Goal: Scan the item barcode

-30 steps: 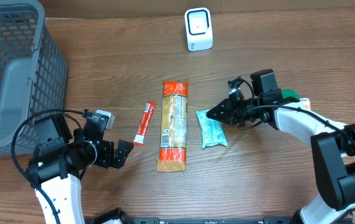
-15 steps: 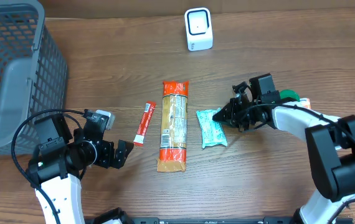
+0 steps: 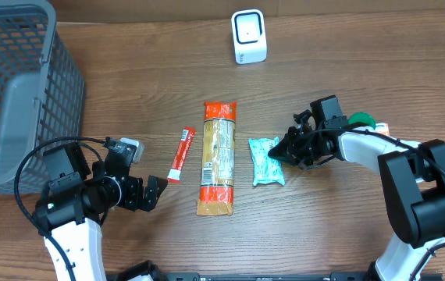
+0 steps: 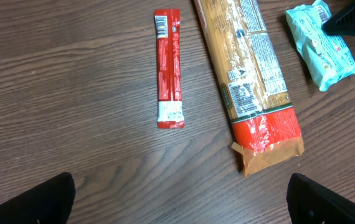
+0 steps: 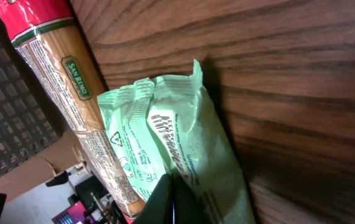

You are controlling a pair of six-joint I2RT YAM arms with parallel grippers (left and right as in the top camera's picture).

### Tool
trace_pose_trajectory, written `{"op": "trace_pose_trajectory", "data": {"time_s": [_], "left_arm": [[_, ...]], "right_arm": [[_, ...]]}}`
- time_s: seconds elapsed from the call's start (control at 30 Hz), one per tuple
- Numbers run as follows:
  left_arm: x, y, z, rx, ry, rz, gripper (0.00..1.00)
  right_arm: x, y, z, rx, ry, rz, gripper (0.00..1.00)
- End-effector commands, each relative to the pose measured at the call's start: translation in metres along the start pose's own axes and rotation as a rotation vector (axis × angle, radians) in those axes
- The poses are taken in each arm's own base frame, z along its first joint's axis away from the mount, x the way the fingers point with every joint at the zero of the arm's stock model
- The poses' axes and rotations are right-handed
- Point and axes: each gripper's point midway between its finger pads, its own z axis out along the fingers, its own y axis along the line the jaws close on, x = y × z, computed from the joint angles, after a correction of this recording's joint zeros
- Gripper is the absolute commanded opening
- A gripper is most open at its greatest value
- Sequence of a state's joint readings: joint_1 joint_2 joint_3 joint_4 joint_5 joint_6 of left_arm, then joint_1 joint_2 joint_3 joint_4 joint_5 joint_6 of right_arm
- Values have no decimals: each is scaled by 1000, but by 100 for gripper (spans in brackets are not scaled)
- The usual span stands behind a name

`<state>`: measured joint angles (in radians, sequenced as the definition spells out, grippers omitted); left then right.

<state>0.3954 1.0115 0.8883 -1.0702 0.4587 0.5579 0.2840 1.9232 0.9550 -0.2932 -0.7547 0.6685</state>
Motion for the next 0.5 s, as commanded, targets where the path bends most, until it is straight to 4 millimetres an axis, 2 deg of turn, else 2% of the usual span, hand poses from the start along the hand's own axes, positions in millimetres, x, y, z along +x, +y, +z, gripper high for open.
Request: {"op": "trace_pose_trajectory", "data": {"time_s": [0.0,0.13,0.23,0.33,0.47], "left_arm": [[-4,3,-3,-9,-11,17,100],[-4,3,-3,-9,-11,17,100],[-4,3,-3,-9,-11,17,100],[-4,3,-3,-9,-11,17,100],[-4,3,-3,-9,-10,17,100]], "right_arm": [[-13,1,-9,67,-76,-48,4],[-7,32,-30,52,-85,-171,4],[8,44,-37,62,-61,-237,4],[25,39,-33,105,-18,-288,4],[33,10,-31,284,-15,-302,6]]}}
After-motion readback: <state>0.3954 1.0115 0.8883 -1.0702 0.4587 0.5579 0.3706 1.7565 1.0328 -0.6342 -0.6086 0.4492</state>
